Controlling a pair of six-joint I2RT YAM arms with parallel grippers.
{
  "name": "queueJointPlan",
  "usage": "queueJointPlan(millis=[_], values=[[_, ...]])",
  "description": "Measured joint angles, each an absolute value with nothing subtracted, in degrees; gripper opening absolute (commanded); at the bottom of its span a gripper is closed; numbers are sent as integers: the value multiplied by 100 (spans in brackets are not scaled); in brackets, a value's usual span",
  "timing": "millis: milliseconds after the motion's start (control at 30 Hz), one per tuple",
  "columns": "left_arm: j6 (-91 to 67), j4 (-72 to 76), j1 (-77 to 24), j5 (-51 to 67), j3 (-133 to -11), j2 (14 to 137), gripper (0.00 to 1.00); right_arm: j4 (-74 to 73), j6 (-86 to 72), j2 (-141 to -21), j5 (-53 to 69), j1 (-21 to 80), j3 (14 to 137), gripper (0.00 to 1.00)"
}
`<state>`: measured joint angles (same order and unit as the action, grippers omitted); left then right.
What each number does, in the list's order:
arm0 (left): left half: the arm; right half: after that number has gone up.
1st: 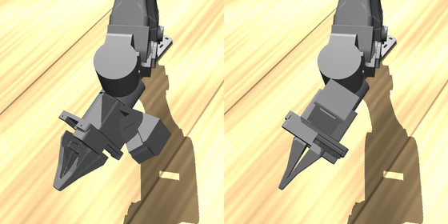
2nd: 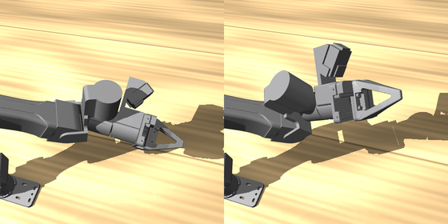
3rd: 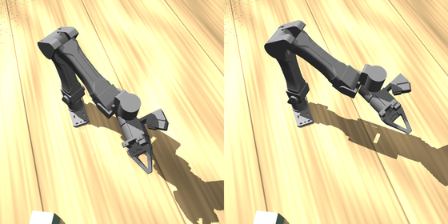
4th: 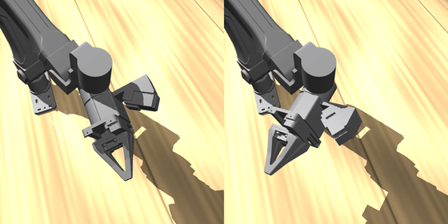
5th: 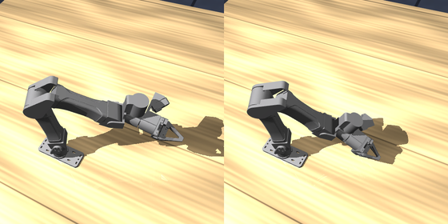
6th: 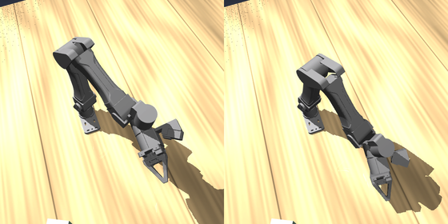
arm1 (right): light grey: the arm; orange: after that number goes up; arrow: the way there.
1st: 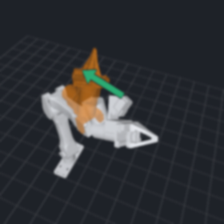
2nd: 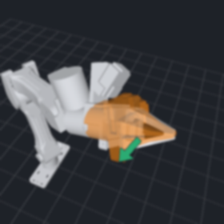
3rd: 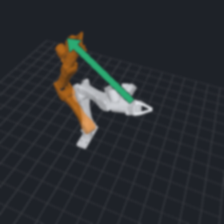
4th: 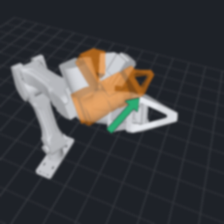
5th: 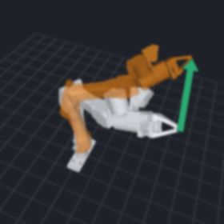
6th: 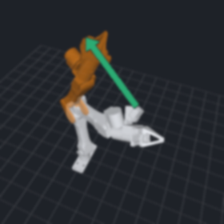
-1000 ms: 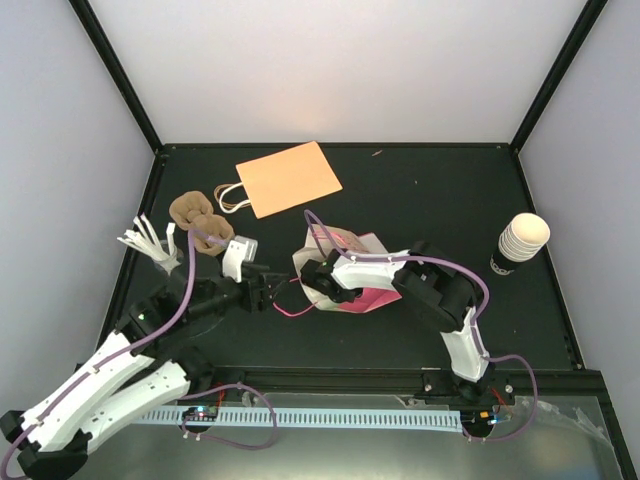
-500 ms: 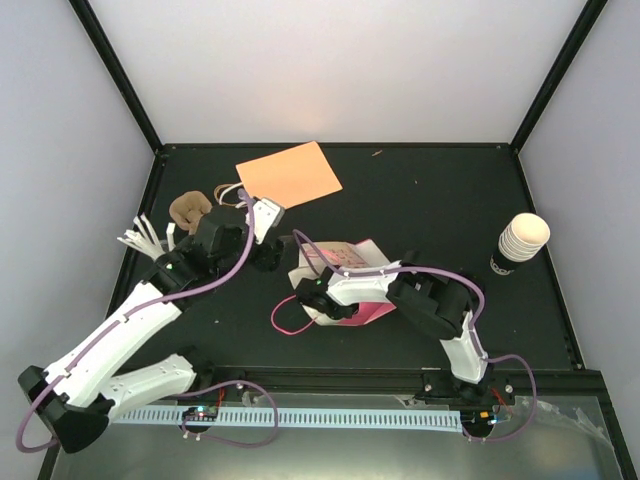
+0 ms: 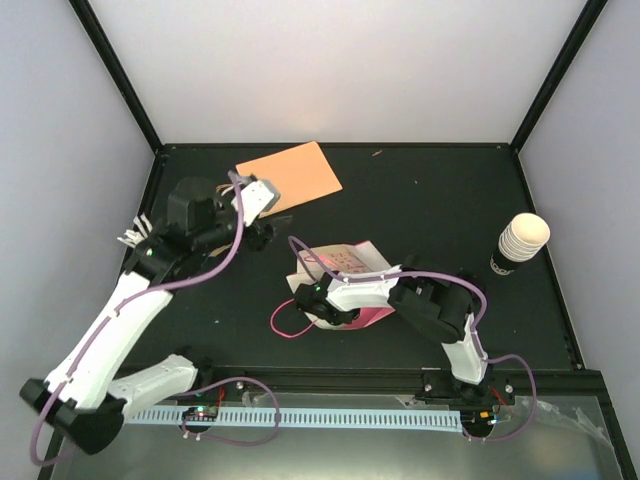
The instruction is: Pack the takeout coffee
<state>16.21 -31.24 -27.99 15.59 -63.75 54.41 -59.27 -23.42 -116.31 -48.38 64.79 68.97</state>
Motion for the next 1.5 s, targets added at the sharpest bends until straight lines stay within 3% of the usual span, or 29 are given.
queueJointPlan(millis=[333, 500, 867, 1067, 1500], values=[[3190, -4512, -2709, 3660, -8399, 7865, 57, -6069, -2451, -11675, -5218, 6657, 6914, 1], [4265, -5878, -3107, 4423, -9317, 8840, 61, -6108, -2499, -11719, -5284, 6657, 6914, 1], [5596, -7397, -3640, 5065, -9373, 8882, 74, -6145, -2552, -11719, -5301, 6720, 6912, 1], [5437, -7461, -3874, 4644, -9268, 8691, 64, -6139, -2550, -11719, -5301, 6705, 6912, 1], [4628, -6987, -3896, 4178, -9813, 8698, 63, -6134, -2545, -11723, -5297, 6665, 6919, 1]])
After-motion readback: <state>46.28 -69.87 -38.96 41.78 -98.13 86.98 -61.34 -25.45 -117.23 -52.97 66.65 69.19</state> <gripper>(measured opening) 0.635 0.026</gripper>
